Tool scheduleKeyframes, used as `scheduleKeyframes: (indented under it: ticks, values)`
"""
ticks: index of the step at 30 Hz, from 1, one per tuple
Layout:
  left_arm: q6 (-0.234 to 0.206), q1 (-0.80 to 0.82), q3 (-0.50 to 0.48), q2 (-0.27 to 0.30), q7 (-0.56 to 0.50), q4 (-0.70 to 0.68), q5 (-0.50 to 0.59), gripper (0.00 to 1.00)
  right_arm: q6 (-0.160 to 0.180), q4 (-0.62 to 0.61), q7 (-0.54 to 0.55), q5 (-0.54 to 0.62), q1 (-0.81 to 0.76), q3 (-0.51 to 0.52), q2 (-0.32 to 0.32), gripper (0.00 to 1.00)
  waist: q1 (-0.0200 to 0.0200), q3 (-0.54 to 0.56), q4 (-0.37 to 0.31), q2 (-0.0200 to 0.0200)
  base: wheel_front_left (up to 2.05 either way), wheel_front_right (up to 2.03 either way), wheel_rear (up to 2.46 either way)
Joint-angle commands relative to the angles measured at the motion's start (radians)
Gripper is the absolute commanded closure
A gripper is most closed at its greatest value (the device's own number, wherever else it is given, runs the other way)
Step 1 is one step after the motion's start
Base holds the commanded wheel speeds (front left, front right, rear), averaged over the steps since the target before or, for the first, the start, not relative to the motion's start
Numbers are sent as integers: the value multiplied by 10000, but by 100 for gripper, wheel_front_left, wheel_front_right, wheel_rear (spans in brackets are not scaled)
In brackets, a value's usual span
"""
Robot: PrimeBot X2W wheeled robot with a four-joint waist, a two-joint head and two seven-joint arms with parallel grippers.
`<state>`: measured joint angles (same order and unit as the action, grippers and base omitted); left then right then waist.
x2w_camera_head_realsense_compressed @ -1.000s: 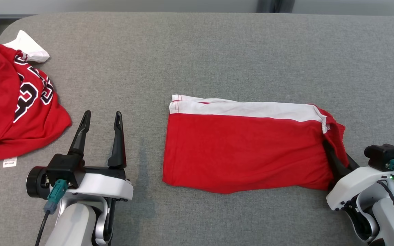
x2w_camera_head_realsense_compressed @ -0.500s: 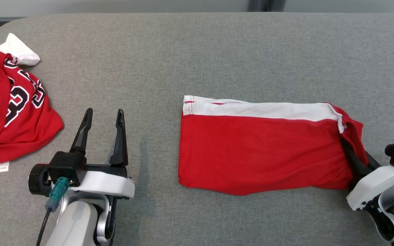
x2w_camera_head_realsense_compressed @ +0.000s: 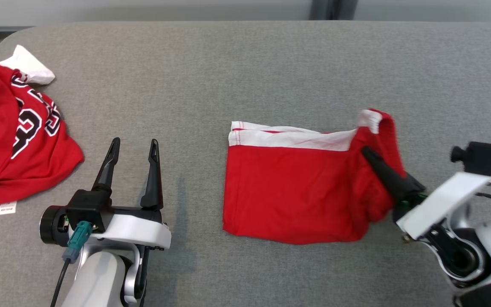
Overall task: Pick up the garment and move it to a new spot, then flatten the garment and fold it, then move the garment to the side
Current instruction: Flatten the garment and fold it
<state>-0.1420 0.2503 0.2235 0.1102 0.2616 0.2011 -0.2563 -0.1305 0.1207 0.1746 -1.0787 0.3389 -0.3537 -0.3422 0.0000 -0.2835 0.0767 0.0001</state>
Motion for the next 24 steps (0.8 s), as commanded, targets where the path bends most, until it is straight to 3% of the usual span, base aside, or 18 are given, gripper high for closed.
scheduleKeyframes:
  ticks: [1, 10, 21, 22, 23, 24]
  values:
    - [7, 171, -19, 23, 47, 14, 47, 0, -5, -71, 125, -261, 191, -30, 162, 100, 0, -26, 86, -1, 0, 0, 0]
    - [110, 415, 163, -188, 47, 88, 63, 0, -6, 1125, 715, -1018, 1606, -1327, 1565, 100, 0, -318, 787, -1, 0, 0, 0]
    - [161, 625, 348, -448, 47, 160, 67, 0, -6, 3384, 53, -697, 2758, -2681, 2021, 98, 0, -593, 1361, -1, 0, 0, 0]
    - [162, 627, 335, -457, 47, 161, 63, 0, -6, 3460, -51, -732, 2804, -2774, 2043, 58, 0, -602, 1363, -1, 0, 0, 0]
    - [161, 618, 318, -467, 47, 157, 67, 0, -6, 3484, -177, -707, 2854, -2898, 2040, 4, 0, -604, 1352, -1, 0, 0, 0]
    - [159, 598, 294, -471, 47, 155, 74, 0, -6, 3441, -302, -694, 2912, -3002, 2034, 0, 0, -602, 1326, -1, 0, 0, 0]
